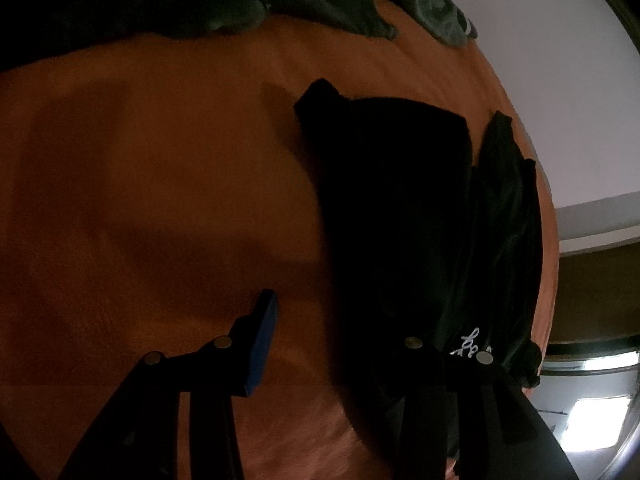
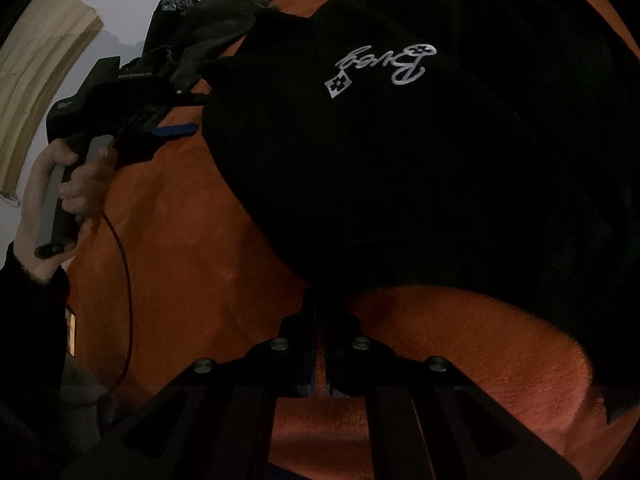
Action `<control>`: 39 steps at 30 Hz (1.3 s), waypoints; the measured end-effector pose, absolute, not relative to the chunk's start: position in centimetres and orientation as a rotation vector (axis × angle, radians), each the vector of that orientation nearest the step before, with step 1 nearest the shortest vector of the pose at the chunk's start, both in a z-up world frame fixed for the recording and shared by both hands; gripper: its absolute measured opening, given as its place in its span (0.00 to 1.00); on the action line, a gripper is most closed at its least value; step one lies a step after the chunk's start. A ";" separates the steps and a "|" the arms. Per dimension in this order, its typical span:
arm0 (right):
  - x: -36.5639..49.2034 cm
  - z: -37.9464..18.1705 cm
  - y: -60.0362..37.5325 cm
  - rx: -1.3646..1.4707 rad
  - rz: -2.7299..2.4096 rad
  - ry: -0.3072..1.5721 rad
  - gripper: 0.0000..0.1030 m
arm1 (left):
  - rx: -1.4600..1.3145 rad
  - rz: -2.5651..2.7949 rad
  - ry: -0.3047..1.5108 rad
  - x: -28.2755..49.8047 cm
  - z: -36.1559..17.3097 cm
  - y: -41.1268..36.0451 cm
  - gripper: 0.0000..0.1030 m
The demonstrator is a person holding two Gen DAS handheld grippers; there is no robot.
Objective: Fold clothes
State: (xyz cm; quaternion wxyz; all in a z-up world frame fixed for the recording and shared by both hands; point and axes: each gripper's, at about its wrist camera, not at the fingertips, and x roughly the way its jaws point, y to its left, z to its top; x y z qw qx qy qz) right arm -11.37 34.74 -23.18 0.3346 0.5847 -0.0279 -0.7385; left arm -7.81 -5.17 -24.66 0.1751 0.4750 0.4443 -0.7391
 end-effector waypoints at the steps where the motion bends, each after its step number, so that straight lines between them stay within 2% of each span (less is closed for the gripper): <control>1: -11.4 -23.2 34.7 1.527 -1.928 -0.070 0.02 | 1.348 -2.094 1.258 -7.6 -24.7 -5.1 0.43; 34: -12.1 -22.4 35.3 1.541 -1.914 -0.087 0.03 | 1.357 -2.086 1.269 -8.0 -25.0 -5.1 0.43; 36: -12.4 -21.5 36.6 1.540 -1.936 -0.103 0.08 | 1.362 -2.087 1.275 -7.8 -24.9 -5.1 0.43; 38: -12.7 -20.6 38.5 1.536 -1.994 -0.139 0.23 | 1.372 -2.097 1.273 -7.1 -24.8 -4.8 0.43; 39: -12.7 -20.4 39.8 1.541 -2.021 -0.167 0.35 | 1.378 -2.104 1.270 -6.8 -24.6 -4.6 0.43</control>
